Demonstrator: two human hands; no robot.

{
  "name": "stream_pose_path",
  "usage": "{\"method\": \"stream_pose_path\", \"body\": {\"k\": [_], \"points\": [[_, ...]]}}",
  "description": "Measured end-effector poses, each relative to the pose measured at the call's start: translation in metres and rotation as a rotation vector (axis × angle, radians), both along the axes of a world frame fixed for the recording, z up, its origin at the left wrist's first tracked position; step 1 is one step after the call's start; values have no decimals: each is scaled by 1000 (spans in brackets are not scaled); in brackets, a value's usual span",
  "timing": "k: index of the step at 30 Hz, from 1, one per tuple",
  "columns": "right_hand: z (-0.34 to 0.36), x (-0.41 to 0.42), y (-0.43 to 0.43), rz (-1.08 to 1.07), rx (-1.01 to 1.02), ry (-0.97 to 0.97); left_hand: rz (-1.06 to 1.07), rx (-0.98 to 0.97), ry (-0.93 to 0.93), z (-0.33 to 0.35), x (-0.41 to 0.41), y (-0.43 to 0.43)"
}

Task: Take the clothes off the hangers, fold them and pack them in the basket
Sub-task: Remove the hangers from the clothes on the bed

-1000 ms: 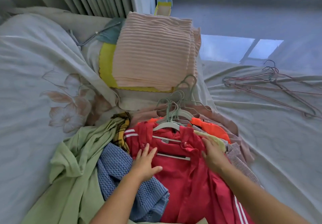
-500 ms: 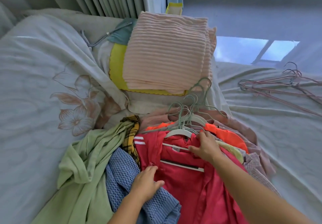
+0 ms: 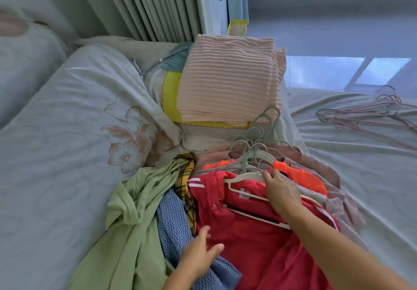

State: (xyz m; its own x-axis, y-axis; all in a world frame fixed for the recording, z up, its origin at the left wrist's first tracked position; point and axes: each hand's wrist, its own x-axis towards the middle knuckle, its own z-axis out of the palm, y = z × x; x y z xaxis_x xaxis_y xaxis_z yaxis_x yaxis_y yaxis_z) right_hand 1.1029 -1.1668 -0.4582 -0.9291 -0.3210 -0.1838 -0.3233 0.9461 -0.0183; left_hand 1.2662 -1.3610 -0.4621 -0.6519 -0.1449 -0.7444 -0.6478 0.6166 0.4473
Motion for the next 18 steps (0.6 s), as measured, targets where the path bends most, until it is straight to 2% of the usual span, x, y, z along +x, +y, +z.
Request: {"method": "stream_pose_path", "body": {"k": [3,6,9,10,12,15,18], "points": [[32,18,30,123,-195,40,253,70,154,27,-3,14],[71,49,60,165,-565,-132,328,8,387,63,-12,33],[113,76,98,175,-703,-194,191,-130,561,99,-21,48],[130,83,114,156,-723,-206,110,-180,564,111,-23,52],[161,96,151,151,-748,-205,-51,-204,458,134,-22,62],[211,106,212,109,-788,-240,-181,-11,351,162,-15,85],[256,107,272,81,-802,-267,-81,326,439,196,-7,129]]}}
